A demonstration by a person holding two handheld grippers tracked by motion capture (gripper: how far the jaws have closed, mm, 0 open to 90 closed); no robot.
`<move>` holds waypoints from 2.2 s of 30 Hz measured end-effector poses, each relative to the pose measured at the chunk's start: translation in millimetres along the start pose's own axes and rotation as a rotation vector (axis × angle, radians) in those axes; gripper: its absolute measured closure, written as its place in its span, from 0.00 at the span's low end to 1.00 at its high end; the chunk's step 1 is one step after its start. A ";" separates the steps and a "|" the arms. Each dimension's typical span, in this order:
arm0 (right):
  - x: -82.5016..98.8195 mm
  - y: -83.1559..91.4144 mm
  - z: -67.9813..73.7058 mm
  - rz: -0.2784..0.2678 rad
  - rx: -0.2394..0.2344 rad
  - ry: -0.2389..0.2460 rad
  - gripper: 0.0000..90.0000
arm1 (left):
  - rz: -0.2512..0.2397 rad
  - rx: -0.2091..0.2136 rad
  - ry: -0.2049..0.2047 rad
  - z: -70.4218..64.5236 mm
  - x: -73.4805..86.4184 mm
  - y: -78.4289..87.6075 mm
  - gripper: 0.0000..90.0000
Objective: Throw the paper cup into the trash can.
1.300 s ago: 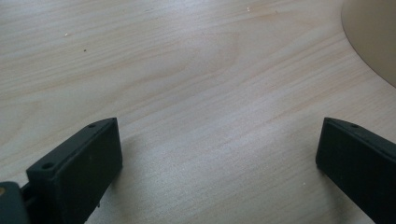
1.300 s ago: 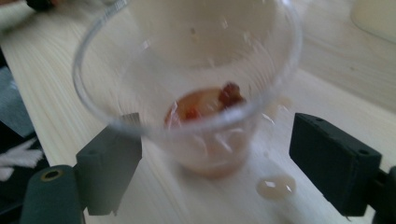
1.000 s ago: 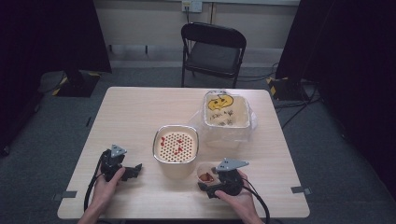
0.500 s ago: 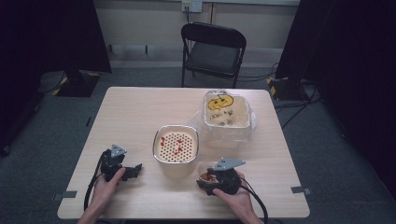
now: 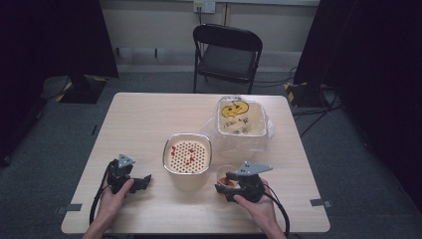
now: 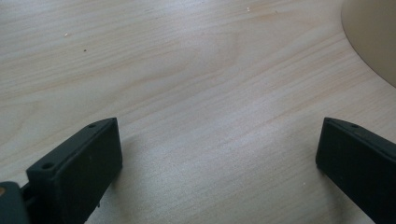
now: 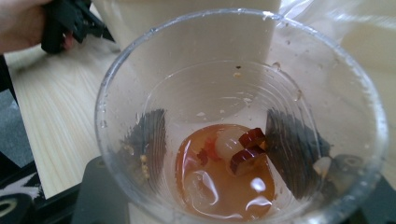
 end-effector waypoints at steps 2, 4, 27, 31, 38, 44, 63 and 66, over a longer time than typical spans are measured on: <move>-3.4 3.3 -1.0 -0.013 0.001 -0.002 0.44 | 0.000 0.000 0.001 -0.1 0.0 0.0 0.00; -7.0 7.1 -2.3 -0.022 0.003 -0.012 0.44 | 0.000 0.000 0.001 0.0 0.0 0.0 0.00; -74.3 38.2 7.3 -0.117 -0.039 -0.023 0.44 | 0.000 0.000 0.000 0.0 0.0 0.0 0.00; -93.7 40.2 14.6 -0.150 -0.042 -0.005 0.45 | -0.001 0.000 0.000 0.0 0.0 -0.1 0.00; -119.4 36.1 20.6 -0.197 -0.042 0.007 0.46 | 0.000 0.000 0.000 0.0 0.0 0.0 0.00; -142.1 26.6 22.9 -0.280 -0.019 0.018 0.48 | 0.000 -0.001 0.000 0.0 0.0 0.0 0.00; -183.2 -16.9 -0.1 -0.419 0.206 0.185 0.50 | 0.000 0.000 0.000 0.0 0.0 0.0 0.00; -184.0 -20.3 -2.3 -0.377 0.269 0.280 0.50 | 0.000 0.000 0.000 0.0 0.0 0.0 0.00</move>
Point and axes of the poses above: each handheld gripper's, and its own axes: y roughly backward along the jaws, x roughly out of its underside, z roughly to its left, the point moved 7 cm from there along -y, roughly forward along the jaws, and after that the axes turned 11 degrees about -y, right-handed, at the moved point
